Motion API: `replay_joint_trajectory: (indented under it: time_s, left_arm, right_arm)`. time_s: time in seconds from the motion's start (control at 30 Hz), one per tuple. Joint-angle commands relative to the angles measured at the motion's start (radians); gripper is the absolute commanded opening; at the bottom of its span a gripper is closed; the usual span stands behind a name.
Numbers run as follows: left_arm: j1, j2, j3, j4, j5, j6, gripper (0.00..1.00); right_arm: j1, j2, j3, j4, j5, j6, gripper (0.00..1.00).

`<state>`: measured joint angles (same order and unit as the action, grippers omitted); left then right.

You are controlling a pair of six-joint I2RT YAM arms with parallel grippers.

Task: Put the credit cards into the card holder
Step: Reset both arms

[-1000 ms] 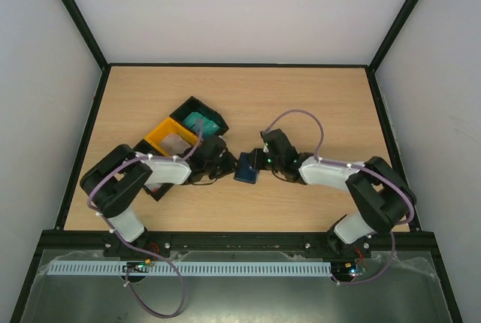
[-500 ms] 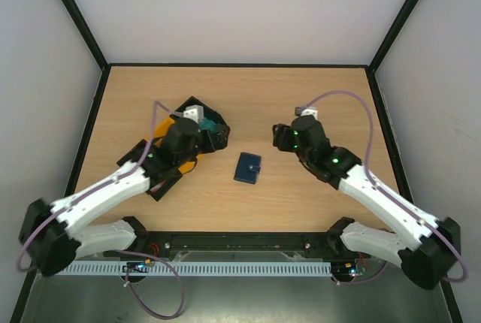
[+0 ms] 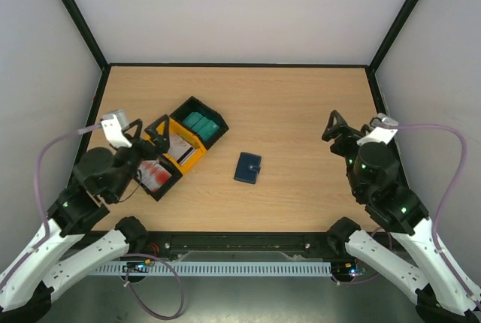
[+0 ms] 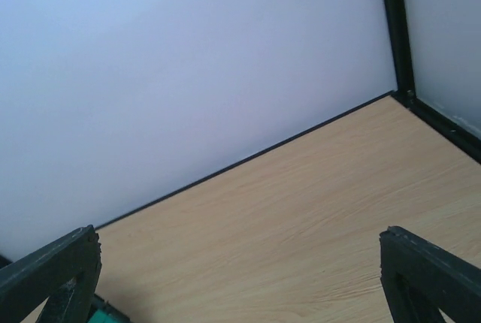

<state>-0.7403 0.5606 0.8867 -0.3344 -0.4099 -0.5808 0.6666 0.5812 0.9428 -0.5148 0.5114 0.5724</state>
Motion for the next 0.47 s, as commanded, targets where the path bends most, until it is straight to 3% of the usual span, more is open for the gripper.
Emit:
replay_joint_trajectory:
  time_s: [0.0, 0.43]
  left_arm:
    - [0.002, -0.077, 0.036, -0.111, -0.118, 0.056, 0.99]
    - [0.002, -0.159, 0.024, -0.123, -0.163, 0.111, 0.99]
  right_arm:
    - [-0.002, -0.060, 0.001, -0.056, 0.130, 0.038, 0.98]
    - [-0.003, -0.083, -0.009, -0.037, 0.164, 0.057, 0.98]
